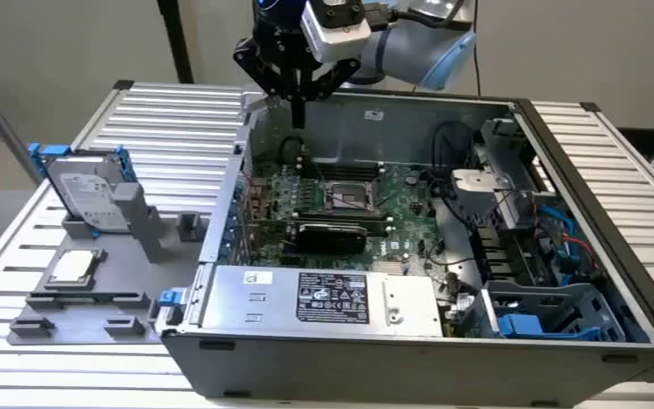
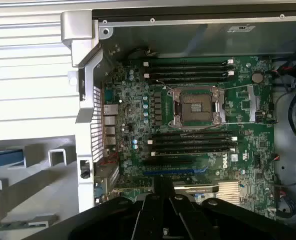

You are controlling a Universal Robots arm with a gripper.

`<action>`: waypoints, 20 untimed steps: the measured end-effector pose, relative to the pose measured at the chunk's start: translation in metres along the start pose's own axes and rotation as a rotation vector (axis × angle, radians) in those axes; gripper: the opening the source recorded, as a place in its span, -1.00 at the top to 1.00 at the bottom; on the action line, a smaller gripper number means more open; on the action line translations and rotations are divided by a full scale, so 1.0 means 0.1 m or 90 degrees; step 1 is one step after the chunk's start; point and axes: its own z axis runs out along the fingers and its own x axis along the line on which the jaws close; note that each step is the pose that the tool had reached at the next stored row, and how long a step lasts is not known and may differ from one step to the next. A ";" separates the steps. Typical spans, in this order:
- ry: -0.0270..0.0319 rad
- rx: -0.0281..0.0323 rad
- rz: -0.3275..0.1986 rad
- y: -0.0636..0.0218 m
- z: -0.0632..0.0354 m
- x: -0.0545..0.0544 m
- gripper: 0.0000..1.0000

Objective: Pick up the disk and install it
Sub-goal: 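Reach for the disk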

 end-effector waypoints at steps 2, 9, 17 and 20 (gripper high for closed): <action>0.0000 0.0000 0.000 0.000 0.000 0.00 1.00; 0.0000 0.0000 0.000 0.000 0.000 0.00 1.00; 0.0001 0.0001 0.000 -0.005 -0.002 0.07 1.00; 0.0000 0.0000 0.000 -0.014 -0.005 0.20 1.00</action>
